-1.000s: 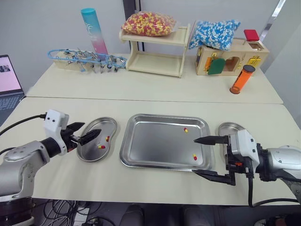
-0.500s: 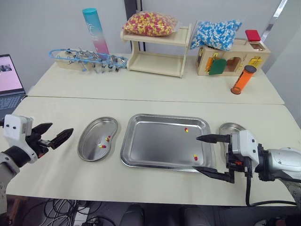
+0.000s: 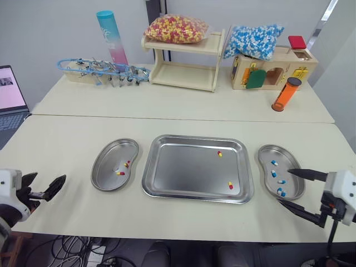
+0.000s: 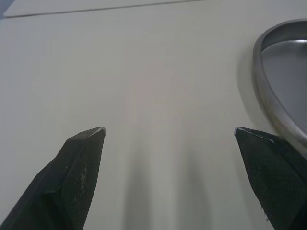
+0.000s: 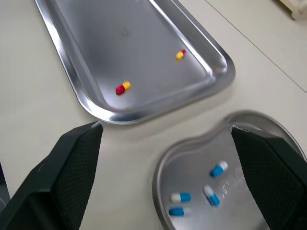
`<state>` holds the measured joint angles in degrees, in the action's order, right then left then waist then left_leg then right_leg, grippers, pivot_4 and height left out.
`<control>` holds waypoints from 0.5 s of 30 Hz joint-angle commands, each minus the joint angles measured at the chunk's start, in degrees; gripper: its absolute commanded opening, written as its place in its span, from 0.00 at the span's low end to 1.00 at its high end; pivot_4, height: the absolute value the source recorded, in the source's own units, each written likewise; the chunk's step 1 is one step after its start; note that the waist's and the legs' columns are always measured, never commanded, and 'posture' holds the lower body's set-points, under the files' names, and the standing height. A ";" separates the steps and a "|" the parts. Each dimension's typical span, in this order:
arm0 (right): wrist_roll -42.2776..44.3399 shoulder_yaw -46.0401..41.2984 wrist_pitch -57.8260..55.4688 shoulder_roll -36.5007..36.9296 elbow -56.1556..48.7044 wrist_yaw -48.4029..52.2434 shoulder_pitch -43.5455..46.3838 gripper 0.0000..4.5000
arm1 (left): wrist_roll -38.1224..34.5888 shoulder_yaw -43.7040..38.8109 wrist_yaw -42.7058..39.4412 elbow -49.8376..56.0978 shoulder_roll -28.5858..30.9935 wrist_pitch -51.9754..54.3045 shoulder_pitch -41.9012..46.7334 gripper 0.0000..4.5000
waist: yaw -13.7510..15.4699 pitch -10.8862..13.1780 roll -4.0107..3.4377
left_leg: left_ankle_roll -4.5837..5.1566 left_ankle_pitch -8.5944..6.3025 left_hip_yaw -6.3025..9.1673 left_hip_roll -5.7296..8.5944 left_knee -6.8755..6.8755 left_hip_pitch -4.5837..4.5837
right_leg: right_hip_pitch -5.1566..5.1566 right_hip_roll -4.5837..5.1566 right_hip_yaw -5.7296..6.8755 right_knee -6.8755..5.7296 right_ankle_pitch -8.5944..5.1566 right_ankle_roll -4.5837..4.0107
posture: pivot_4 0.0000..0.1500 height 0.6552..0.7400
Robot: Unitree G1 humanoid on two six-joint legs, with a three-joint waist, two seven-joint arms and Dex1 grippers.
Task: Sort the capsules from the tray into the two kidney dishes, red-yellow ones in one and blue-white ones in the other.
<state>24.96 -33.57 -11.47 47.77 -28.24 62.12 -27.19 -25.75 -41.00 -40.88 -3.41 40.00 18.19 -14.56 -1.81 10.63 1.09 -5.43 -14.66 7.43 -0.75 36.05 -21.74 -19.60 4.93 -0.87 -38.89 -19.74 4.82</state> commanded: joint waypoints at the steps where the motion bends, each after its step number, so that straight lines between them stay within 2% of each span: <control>1: -0.74 -2.01 2.45 -1.10 0.37 0.33 -1.55 1.00 | -0.27 -3.00 -0.08 -0.30 0.13 -2.45 -1.64 0.99 | 0.01 -0.01 0.01 | 0.00 0.00 0.01 0.00 -0.01 0.00 | 0.00 0.00 0.01 0.00 0.00 0.00 | 1.00 1.00; 15: 0.50 0.84 -2.21 0.23 -3.26 -0.73 1.11 1.00 | -3.59 -3.51 -2.90 5.83 1.54 -0.52 -5.34 0.99 | 0.09 -0.03 0.04 | 0.00 0.00 0.01 0.00 0.00 -0.02 | 0.01 0.00 0.01 0.01 0.00 -0.01 | 1.00 1.00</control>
<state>24.42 -32.38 -13.42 47.34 -30.19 61.46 -26.24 -28.11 -42.64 -43.01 -0.13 40.33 17.33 -19.47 -1.72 10.60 1.13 -5.44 -14.66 7.44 -0.76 36.04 -21.76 -19.58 4.93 -0.86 -38.87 -19.75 4.82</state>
